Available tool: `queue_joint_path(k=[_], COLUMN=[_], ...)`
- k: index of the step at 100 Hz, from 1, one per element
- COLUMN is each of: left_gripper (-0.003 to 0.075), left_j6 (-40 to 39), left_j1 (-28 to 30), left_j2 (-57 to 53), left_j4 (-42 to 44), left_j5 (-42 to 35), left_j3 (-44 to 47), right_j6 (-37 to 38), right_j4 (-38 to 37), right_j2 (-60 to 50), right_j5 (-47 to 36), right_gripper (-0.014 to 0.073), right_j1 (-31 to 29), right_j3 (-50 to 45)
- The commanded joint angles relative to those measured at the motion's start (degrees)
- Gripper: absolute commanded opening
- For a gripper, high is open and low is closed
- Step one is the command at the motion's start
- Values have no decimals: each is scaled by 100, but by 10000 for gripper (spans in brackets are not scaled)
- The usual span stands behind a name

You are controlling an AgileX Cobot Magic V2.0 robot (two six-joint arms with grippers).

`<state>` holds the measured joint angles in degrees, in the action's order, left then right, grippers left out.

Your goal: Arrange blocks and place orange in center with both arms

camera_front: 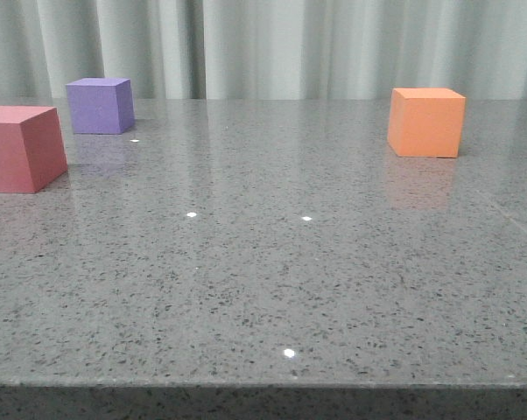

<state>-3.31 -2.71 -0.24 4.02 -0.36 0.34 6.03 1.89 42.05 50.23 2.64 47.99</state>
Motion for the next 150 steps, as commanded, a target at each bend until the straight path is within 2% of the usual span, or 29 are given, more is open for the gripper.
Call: queue_joint_path(k=[1,8,20,27,39,60,107,150], left_gripper=[-20,-20,-20,-20,-20,-20,-20,-20], left_j6=[4,4,4,4,4,4,4,4], left_j1=[30,30,30,30,30,30,30,30], left_j2=[-183,-183,-183,-183,-183,-183,-183,-183], left_j4=[-31,-31,-31,-31,-31,-31,-31,-31], left_j5=[-419,-419,-419,-419,-419,-419,-419,-419], left_j3=[245,245,245,245,245,245,245,245], right_j6=[-11,-11,-11,-11,-11,-11,-11,3], right_j4=[7,7,2,2,33,511,450,367], right_j2=[161,259,302,302,302,637,3454,5587], right_j5=[-183,-52,38,12,-103,-222,-324,-279], right_gripper=[29,176,526,673,635,633,633,633], right_j1=[-31,-31,-31,-31,-31,-31,638,723], right_j3=[203,203,203,203,203,522,2799,4725])
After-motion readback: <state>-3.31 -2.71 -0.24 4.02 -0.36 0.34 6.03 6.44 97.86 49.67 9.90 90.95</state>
